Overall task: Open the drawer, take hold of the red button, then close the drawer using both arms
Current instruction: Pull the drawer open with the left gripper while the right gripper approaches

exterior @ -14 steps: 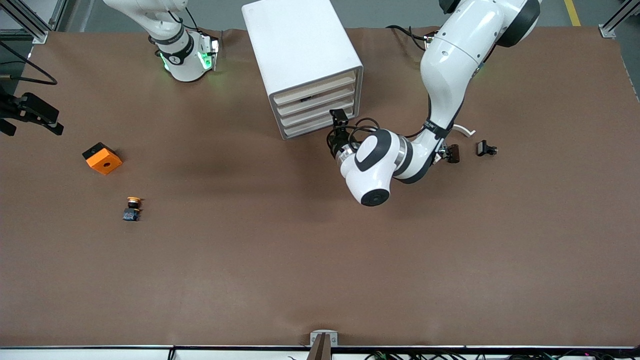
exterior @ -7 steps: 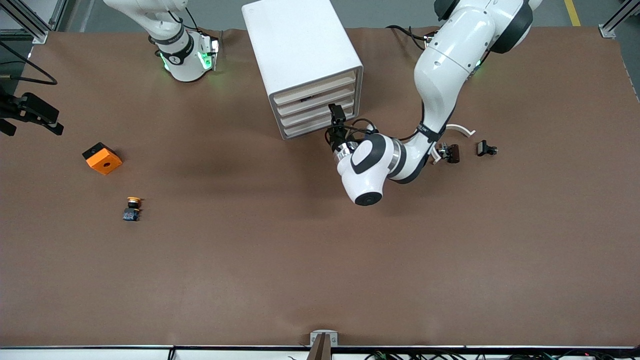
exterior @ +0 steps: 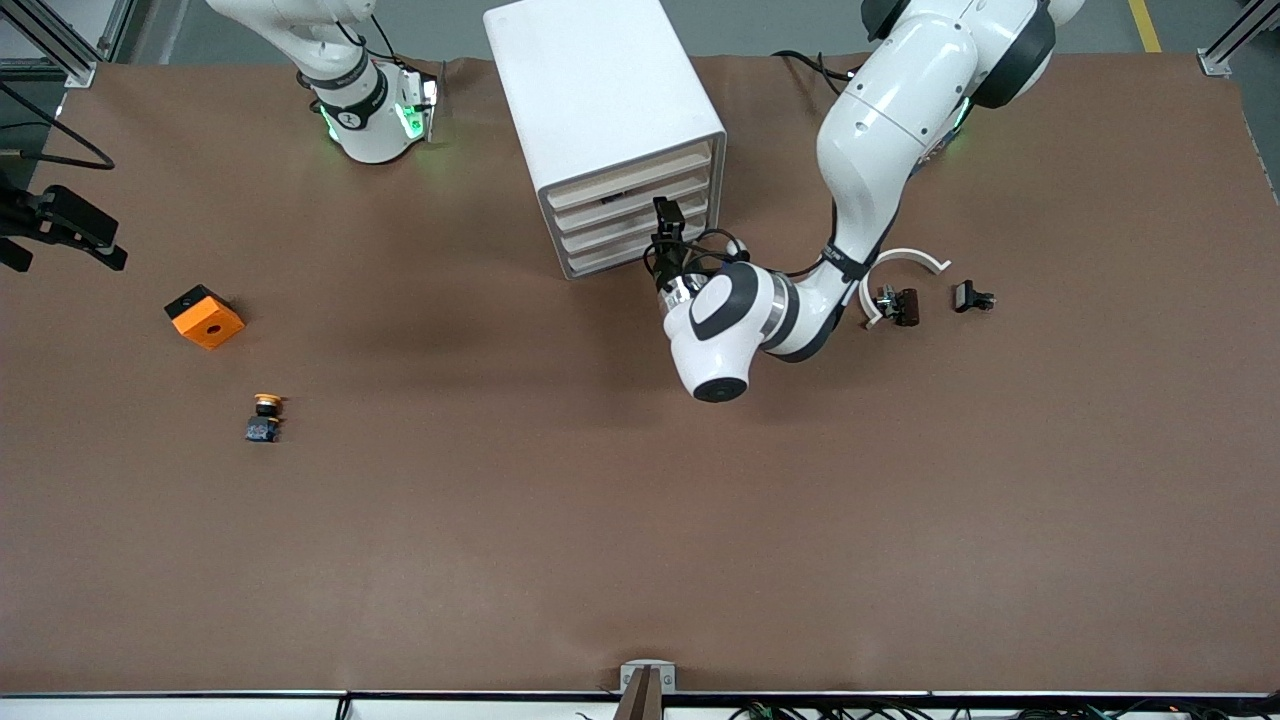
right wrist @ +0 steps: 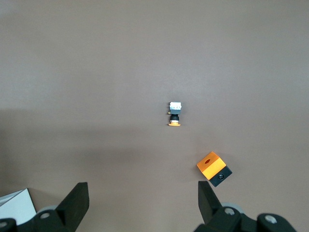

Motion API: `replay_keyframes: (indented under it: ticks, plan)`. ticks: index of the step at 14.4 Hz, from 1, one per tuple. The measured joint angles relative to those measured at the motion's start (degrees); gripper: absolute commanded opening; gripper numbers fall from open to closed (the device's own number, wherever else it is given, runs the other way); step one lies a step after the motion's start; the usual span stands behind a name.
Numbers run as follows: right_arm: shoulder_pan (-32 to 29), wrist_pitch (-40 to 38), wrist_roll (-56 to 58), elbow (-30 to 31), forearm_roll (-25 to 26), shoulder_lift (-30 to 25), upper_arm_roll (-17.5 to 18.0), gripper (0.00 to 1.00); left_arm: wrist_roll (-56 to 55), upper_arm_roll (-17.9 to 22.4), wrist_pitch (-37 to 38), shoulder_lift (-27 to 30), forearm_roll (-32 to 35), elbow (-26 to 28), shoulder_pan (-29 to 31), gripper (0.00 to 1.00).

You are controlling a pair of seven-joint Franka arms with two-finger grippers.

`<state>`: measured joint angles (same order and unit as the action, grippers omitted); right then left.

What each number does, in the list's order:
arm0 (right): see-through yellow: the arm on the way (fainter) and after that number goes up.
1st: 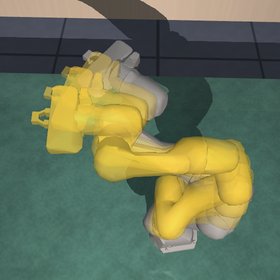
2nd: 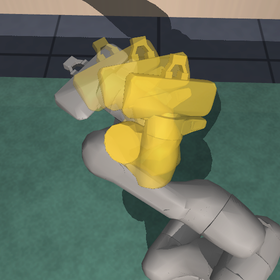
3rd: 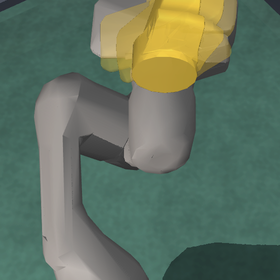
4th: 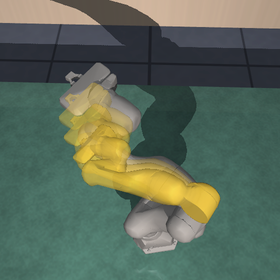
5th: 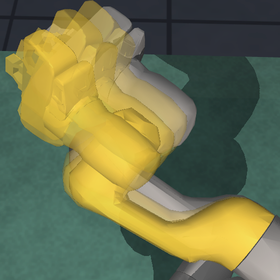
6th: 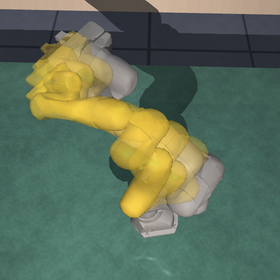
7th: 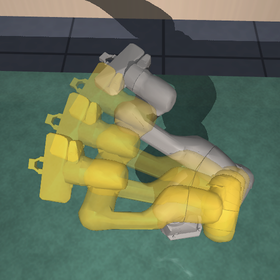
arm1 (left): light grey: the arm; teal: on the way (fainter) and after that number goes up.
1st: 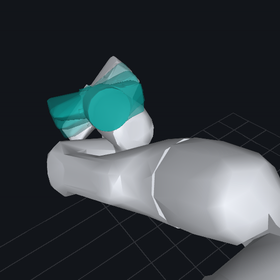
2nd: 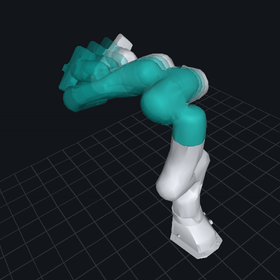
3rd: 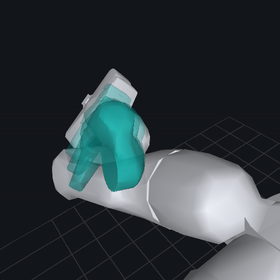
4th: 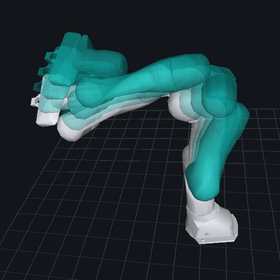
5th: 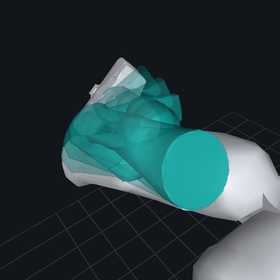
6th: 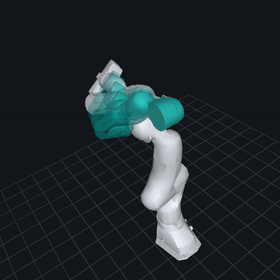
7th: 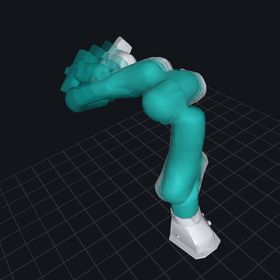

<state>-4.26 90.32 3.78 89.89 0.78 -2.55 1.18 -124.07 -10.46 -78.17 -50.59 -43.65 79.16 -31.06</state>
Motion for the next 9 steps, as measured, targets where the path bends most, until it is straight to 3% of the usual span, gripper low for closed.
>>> replay_keyframes:
  ticks: [1,5,9]
  plan:
    - [0.0,0.0,0.0,0.0,0.0,0.0,0.0,1.00,0.0,0.0,0.0,-0.2,0.0,0.0,-0.5,0.65]
    - [0.0,0.0,0.0,0.0,0.0,0.0,0.0,1.00,-0.1,0.0,0.0,-0.8,-1.5,0.0,-1.0,0.43]
    - [0.0,0.0,0.0,0.0,0.0,0.0,0.0,1.00,-0.1,0.0,0.0,-0.8,-2.6,0.0,-1.2,0.39]
